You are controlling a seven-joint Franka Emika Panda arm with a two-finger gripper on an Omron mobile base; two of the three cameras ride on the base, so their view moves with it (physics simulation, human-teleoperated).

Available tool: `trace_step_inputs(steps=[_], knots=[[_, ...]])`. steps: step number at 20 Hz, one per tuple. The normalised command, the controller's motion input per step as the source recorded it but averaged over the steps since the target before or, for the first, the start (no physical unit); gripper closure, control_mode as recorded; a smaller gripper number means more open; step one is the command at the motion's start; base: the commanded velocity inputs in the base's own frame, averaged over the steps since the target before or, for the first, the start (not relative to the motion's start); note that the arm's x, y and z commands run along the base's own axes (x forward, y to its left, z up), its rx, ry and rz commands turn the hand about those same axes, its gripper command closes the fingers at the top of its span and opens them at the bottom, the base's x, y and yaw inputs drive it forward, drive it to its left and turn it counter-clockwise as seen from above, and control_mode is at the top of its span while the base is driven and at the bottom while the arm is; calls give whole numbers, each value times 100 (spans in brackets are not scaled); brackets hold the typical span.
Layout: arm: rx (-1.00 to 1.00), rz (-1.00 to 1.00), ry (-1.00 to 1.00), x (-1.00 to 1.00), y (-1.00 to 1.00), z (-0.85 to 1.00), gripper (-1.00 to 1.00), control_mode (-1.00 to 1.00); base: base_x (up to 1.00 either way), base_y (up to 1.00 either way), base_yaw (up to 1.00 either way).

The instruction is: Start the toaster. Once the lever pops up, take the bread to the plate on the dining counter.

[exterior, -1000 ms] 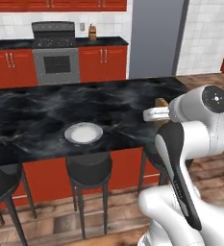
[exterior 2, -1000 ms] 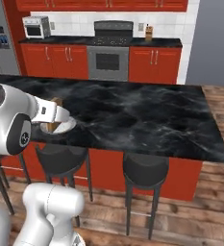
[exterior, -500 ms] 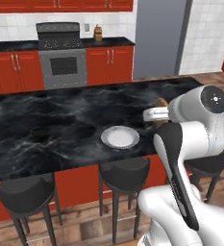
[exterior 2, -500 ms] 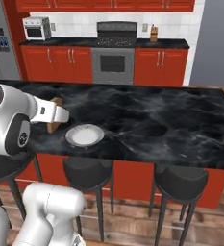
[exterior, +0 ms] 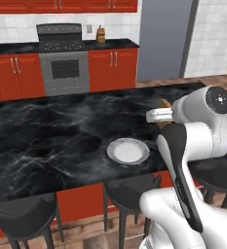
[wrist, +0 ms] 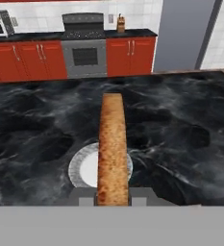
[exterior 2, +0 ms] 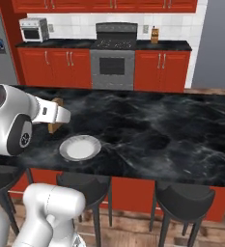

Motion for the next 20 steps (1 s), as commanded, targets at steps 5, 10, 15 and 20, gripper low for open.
trace_step_inputs(steps=[5,10,15,20], knots=[[0,0,0,0,0,0,100,100,51,0,0],[0,0,0,0,0,0,100,100,35,0,0],[0,1,0,10,-8,-1,100,-100,10,0,0],[1,23,0,46,-35,-30,100,-100,0,0,0]])
